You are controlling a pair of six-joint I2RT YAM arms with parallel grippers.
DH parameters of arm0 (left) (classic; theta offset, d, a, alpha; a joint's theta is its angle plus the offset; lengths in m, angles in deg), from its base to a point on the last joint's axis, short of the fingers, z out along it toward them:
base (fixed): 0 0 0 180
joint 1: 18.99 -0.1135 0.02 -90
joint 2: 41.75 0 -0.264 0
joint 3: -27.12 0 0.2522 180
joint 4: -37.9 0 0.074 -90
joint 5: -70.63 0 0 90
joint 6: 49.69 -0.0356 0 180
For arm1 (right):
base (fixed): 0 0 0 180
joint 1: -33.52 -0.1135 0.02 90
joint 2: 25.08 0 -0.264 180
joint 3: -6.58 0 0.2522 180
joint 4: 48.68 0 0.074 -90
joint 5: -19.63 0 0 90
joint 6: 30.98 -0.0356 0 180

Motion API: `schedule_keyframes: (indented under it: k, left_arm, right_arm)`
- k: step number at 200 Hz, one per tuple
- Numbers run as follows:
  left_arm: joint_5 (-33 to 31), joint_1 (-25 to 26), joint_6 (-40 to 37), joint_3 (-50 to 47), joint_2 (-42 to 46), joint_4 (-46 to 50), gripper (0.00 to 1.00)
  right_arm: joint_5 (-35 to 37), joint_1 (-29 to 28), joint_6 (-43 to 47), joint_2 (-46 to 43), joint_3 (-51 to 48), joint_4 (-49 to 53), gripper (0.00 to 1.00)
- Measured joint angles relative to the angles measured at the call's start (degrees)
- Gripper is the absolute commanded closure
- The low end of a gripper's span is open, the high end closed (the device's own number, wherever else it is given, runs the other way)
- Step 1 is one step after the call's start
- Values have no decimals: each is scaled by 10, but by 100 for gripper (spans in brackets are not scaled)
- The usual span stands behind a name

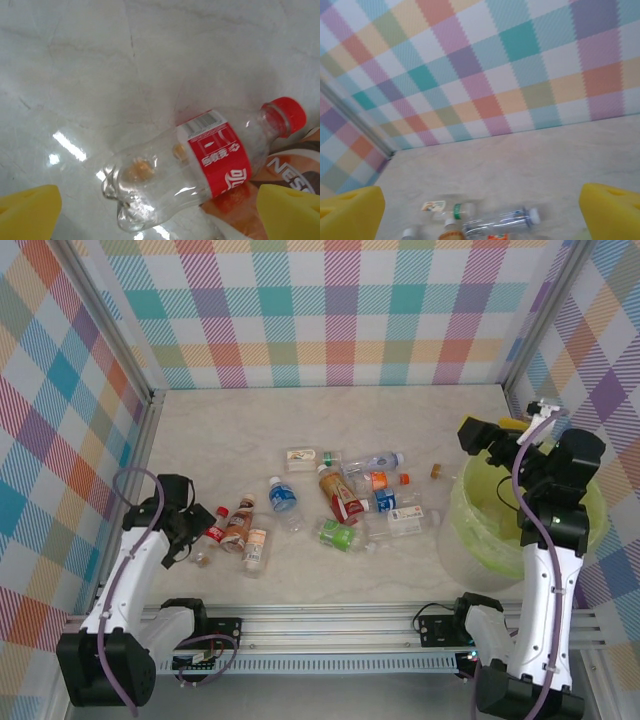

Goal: Put the plastic bottles in the bin

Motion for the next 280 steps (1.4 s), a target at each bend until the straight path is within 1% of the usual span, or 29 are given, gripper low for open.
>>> schedule_keyframes:
  k: [14,22,45,68,94,116,133,146,166,194,218,235,260,280]
  left_arm:
    - [9,0,15,-28,6,-9,0]
    - [20,0,24,-43,4,-23,0]
    - [70,0,58,-88,-2,-93,0]
    - [112,0,87,-108,-12,-160,0]
    - [154,3,108,-120,-15,-223,0]
    - [187,15,117,-130,-18,-267,0]
    - [204,24,112,-131,-25,-287,0]
    - [209,28,92,-125,-33,-287,0]
    - [187,34,55,-93,-48,-251,0]
    - [111,47,13,-36,-52,-183,0]
    - [61,49,-17,-28,-55,-162,0]
    - [31,50,-42,-28,-74,-161,0]
    - [-20,50,-90,-26,-131,-180,0]
    - [-25,50,-130,-15,-180,-207,0]
  right_arm:
    - [-30,-32,-8,0,-17,-32,0]
    - [-42,-60,-8,3,-26,-46,0]
    - [-50,-148,10,22,-30,-68,0]
    - [-50,-212,29,47,-30,-81,0]
    - [-44,-240,36,69,-36,-97,0]
    - [-39,-255,37,82,-40,-105,0]
    - [-34,-265,37,88,-40,-110,0]
    - [-31,-274,39,93,-40,-116,0]
    - [-24,-285,43,98,-40,-120,0]
    - [-12,-297,54,104,-40,-121,0]
    - [-4,-303,62,108,-40,-121,0]
    - [0,-307,67,111,-40,-121,0]
    - [8,-311,74,117,-40,-121,0]
    - [14,-314,82,117,-40,-120,0]
